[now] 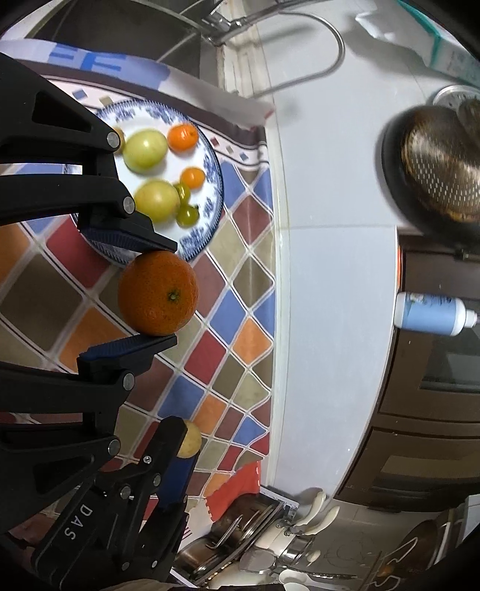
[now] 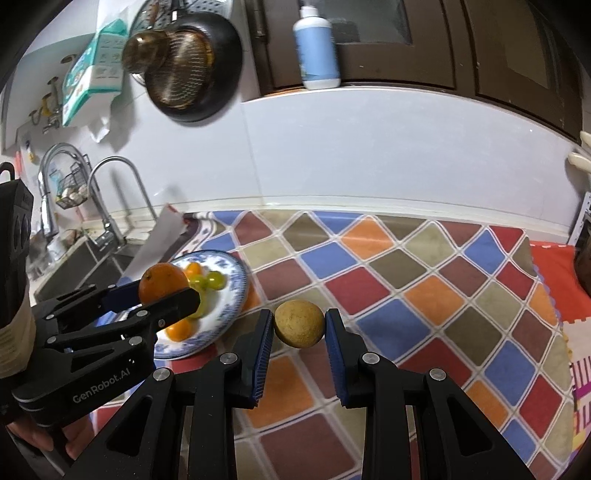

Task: Organize fruits
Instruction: 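Carry both fruits over the plate and lower them, then open both tools to release the orange and yellow fruit on the plate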

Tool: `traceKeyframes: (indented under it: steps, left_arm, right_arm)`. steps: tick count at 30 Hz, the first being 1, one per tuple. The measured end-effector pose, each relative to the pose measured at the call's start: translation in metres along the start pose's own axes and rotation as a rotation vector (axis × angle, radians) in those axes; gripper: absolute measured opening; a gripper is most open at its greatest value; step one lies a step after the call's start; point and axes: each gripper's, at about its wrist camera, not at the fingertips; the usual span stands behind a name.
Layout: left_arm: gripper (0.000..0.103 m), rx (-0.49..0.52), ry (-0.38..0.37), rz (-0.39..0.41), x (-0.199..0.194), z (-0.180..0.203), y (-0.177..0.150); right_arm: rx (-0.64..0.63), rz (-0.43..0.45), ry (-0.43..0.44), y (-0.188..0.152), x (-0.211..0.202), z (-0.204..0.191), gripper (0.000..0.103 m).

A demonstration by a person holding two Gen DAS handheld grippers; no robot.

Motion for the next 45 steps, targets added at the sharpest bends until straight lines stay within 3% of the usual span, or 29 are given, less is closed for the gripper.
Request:
traceKeyframes:
  steps: [21, 31, 45]
  left_arm:
    - [0.042, -0.008, 0.064, 0.025, -0.028, -0.107, -0.008]
    - [0.042, 0.021, 0.062, -0.023, 0.013, -0.135, -0.001]
    - [0.042, 0.042, 0.022, -0.113, 0.084, -0.146, 0.009]
  right_arm:
    - [-0.051, 0.021, 0.050, 0.011, 0.026, -0.105, 0.030]
    - [-0.054, -0.073, 0.029, 0.008, 0.077, -0.117, 0.030]
    - [-0.059, -0.215, 0.011, 0.006, 0.141, -0.112, 0.030]
Point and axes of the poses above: each gripper's, at about its wrist camera, not at the fingertips, and x roughly the way its jaws point, z to its right, y to its top, and after that the axes turned 1 degree about -x, right-handed
